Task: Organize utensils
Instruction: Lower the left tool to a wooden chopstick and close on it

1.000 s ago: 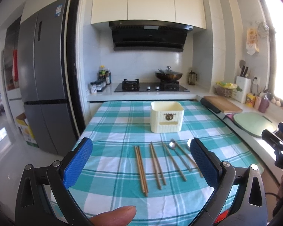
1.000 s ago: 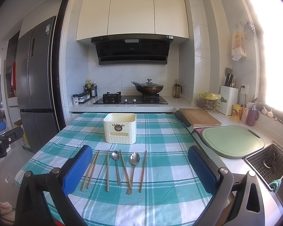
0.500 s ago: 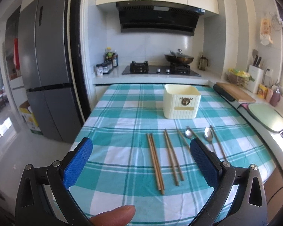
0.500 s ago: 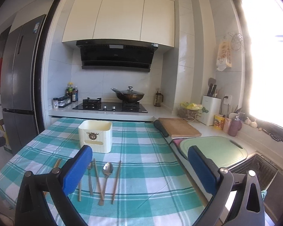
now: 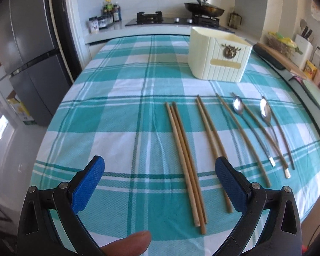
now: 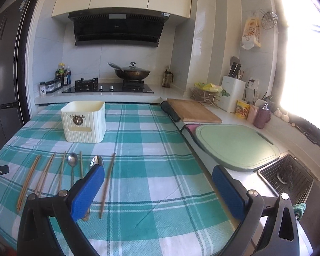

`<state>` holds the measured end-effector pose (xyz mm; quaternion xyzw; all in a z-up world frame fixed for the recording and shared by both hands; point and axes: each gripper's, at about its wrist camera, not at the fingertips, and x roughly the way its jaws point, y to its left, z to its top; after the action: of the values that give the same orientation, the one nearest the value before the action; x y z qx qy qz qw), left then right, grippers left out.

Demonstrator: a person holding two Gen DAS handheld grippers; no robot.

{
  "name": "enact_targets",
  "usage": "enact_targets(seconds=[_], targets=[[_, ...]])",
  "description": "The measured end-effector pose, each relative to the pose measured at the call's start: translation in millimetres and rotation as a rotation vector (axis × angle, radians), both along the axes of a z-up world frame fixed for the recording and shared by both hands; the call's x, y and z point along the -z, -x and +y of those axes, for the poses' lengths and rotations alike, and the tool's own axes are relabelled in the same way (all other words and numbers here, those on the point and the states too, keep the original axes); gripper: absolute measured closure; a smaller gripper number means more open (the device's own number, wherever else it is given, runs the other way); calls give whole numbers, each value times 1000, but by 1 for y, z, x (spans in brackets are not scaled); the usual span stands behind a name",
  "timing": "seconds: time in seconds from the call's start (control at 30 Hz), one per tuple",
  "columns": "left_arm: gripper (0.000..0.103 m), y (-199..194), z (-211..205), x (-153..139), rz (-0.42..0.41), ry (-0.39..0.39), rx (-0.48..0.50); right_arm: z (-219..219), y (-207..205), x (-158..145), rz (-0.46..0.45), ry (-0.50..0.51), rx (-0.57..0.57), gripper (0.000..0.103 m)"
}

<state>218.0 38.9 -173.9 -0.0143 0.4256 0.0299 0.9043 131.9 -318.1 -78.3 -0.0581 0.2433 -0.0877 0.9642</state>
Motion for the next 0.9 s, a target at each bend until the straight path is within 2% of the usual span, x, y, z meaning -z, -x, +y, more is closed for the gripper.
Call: enact_targets(seconds=[0.2,0.37,0.77,0.9], targets=[[0,-23,6,33,75,-10,-31,9,-27,32,108,-26,-43,0],[0,-30,8,51,128,-33,-46,23,-41,45,152,-30,-86,0],[0,-39,14,63,155,-9,-56,36,-59,60,218,-34,-111,0],[0,-42,11,67,158,-69,-60,41,-65,63,232,-29,-124,0]])
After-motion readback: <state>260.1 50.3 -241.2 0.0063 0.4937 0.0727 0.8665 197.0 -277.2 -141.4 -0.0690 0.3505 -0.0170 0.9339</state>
